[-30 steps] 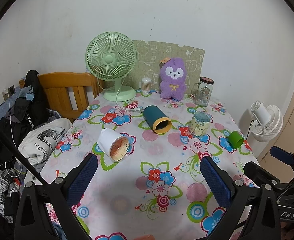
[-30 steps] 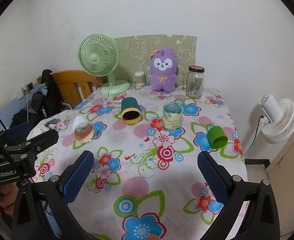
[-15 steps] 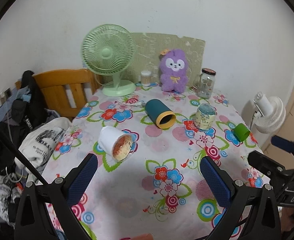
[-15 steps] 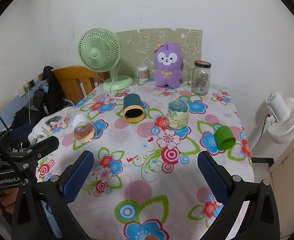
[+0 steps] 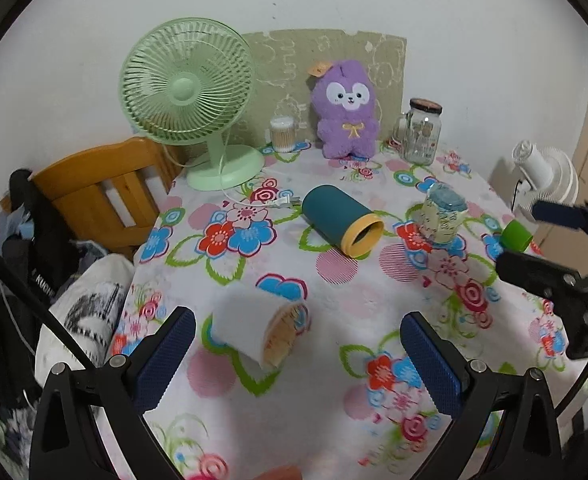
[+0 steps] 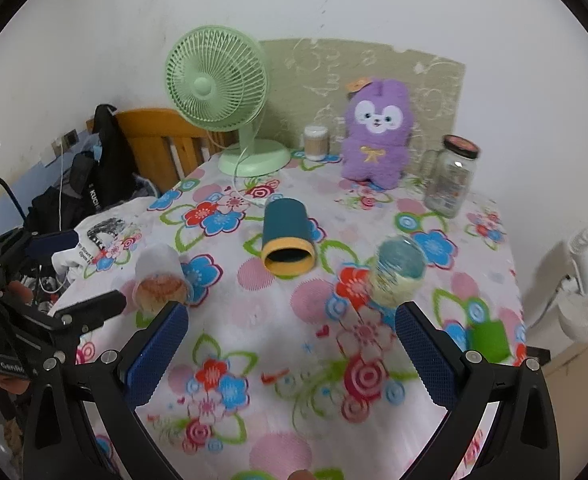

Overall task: Flip cup upside down
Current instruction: 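Move the right tool toward the teal cup lying on its side, then close the right gripper around the teal cup's body, then lift the teal cup with the right gripper and carry it toward the left tool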

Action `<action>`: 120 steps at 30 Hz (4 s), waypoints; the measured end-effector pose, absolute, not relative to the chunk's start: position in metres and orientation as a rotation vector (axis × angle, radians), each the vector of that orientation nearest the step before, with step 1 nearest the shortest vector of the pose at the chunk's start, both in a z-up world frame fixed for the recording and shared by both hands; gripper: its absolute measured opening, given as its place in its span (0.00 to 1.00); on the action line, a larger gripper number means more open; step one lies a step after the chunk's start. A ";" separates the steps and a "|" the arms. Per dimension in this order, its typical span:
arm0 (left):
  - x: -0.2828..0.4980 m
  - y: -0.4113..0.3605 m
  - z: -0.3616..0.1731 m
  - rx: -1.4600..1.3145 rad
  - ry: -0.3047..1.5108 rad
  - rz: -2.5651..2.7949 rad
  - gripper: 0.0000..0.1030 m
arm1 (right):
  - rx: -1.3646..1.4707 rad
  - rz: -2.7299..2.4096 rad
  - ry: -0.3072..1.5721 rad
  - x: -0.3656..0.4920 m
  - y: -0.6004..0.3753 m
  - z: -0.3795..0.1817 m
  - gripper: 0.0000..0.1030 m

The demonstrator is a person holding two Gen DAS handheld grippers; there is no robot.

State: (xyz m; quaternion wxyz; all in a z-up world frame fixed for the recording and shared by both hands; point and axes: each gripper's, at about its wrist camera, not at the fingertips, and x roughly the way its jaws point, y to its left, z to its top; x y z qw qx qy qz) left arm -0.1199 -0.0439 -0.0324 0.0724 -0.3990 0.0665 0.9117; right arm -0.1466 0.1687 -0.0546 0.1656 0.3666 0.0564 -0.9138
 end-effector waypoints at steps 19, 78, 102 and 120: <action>-0.260 -0.080 -0.080 -1.335 0.451 2.559 1.00 | 1.317 -2.298 0.240 -0.310 0.093 -0.108 1.00; -0.117 -0.058 -0.051 -1.150 0.447 2.563 1.00 | 1.370 -2.136 0.309 -0.195 0.126 -0.088 0.68; -0.024 -0.041 -0.103 -1.193 0.305 2.504 1.00 | 1.641 -2.085 0.215 -0.104 0.146 -0.165 0.68; -0.033 -0.056 -0.099 -1.218 0.209 2.531 1.00 | 1.659 -2.053 0.263 -0.095 0.143 -0.178 0.69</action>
